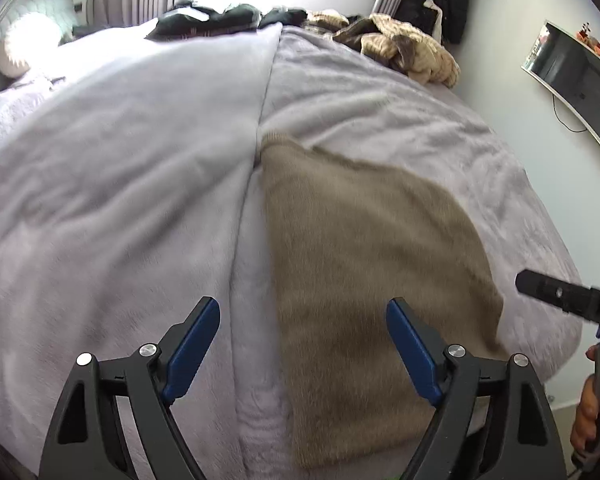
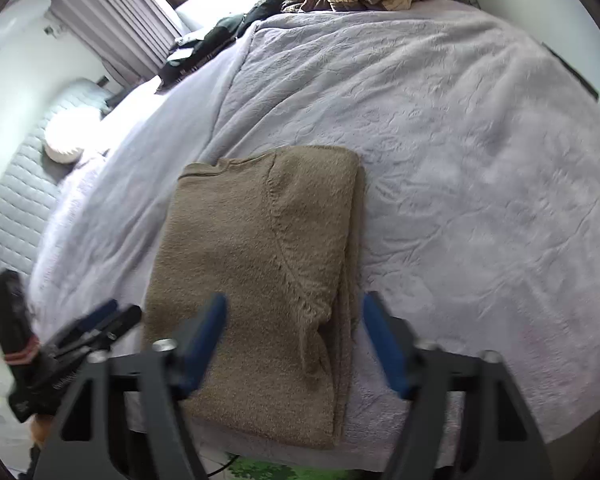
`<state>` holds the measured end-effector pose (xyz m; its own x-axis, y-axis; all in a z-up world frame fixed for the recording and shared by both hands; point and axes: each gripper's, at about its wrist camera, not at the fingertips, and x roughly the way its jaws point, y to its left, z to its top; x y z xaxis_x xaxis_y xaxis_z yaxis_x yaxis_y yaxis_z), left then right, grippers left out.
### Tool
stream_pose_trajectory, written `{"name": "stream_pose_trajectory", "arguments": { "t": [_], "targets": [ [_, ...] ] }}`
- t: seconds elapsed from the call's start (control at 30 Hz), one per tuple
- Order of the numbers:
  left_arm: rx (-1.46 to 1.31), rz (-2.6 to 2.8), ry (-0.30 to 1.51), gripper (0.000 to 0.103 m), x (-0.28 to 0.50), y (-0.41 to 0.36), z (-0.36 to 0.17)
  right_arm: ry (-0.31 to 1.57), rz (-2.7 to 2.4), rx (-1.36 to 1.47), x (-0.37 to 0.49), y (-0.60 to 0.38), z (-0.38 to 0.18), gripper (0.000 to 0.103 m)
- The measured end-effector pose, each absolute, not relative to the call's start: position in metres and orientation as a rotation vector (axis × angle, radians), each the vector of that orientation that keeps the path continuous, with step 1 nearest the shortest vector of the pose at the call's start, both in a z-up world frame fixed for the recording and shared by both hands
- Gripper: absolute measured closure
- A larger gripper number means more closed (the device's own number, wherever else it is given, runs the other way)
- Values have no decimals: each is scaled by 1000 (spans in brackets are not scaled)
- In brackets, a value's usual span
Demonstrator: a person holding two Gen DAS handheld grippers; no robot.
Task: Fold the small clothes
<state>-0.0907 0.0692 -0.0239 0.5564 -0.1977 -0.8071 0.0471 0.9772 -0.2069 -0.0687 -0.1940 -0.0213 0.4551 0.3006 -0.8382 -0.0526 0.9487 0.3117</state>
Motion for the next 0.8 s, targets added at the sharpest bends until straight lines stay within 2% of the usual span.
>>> {"name": "stream_pose_trajectory", "arguments": {
  "t": [0.13, 0.2, 0.23, 0.27, 0.37, 0.8],
  "targets": [
    [-163, -140, 997, 17, -83, 62, -18, 1107, 190, 217, -66, -181, -18, 19],
    [-153, -138, 1004, 17, -81, 58, -17, 1118, 177, 185, -65, -172, -19, 11],
    [-136, -125, 999, 4, -81, 55, -16, 1122, 163, 165, -65, -168, -19, 0],
    [-115, -107, 994, 0, -81, 52, -15, 1119, 143, 138, -65, -165, -19, 0],
    [-73, -85, 975, 0, -84, 45, -12, 1104, 75, 53, -66, -152, -18, 0],
    [-77, -4, 998, 0, -86, 55, -18, 1082, -3, 24, -72, -150, -19, 0]
  ]
}}
